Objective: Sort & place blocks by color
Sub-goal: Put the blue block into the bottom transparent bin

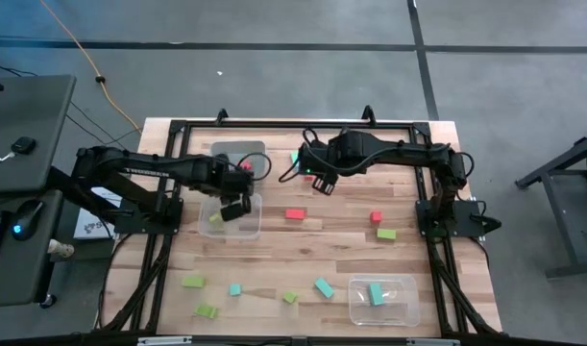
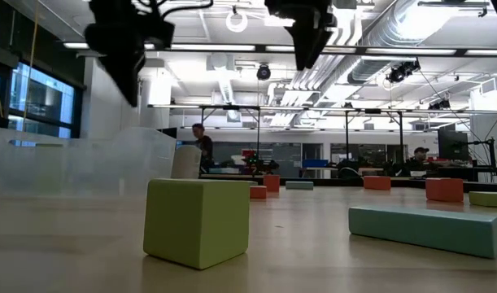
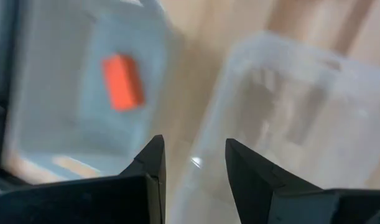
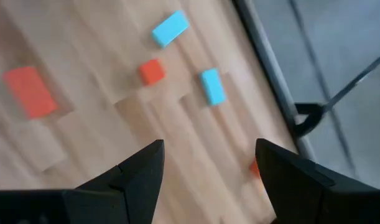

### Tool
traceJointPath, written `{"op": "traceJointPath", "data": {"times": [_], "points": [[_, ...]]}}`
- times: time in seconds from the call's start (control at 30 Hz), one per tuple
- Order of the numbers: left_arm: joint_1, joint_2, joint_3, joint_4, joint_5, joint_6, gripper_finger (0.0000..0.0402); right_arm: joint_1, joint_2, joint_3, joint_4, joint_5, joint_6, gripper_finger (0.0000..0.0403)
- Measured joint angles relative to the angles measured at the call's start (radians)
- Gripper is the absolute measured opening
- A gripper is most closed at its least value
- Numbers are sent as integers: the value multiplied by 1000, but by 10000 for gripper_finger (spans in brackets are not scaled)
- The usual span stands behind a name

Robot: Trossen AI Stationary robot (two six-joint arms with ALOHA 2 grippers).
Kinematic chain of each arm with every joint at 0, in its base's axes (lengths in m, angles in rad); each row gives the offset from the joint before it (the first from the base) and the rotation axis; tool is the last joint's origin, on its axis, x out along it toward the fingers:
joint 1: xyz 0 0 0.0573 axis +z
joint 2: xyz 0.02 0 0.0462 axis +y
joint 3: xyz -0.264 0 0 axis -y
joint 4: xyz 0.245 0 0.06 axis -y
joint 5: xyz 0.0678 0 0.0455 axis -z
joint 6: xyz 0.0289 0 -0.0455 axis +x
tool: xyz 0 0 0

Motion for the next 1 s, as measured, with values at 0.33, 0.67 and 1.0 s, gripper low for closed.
{"op": "traceJointPath", "data": {"times": [0.33,0.67,1.0], "points": [[111,0,116,7,-74,126,98,24,0,0,-33,-100,131,243],[223,0,187,100,-74,269,97,-65,0,0,110,-226,63,243],[313,0,222,133,-69,325,97,-284,0,0,176,-440,-193,243]]}}
